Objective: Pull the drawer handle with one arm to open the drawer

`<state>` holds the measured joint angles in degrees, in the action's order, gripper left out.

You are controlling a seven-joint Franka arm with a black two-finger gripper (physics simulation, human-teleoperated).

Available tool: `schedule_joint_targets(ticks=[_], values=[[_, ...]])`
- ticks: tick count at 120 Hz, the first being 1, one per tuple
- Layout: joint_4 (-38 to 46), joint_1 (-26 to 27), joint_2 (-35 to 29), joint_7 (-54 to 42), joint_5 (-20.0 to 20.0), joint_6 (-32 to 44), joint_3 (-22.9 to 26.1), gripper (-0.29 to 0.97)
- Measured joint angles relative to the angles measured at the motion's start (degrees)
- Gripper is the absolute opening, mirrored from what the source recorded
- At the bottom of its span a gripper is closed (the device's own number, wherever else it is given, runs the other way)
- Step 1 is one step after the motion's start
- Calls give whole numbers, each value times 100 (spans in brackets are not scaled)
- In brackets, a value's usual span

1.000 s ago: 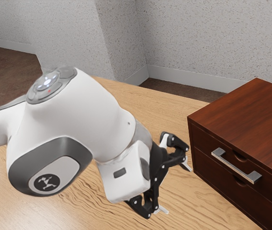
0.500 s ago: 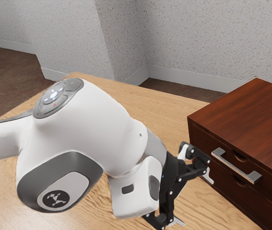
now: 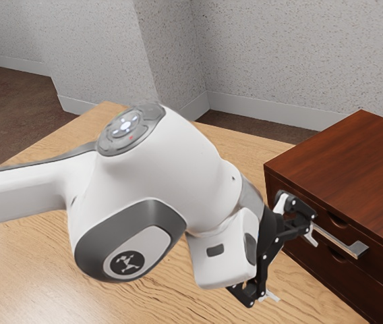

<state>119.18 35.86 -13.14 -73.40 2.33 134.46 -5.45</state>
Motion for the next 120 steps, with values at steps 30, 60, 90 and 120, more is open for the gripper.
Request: schedule_joint_targets(ticks=[30, 60, 90, 120], values=[[29, 9, 158, -36, -14, 113, -3, 68], [206, -8, 185, -35, 36, 535, -38, 68], [207, -140, 286, -2, 45, 988, -44, 68], [187, -203, 525, 22, 38, 1214, -44, 68]])
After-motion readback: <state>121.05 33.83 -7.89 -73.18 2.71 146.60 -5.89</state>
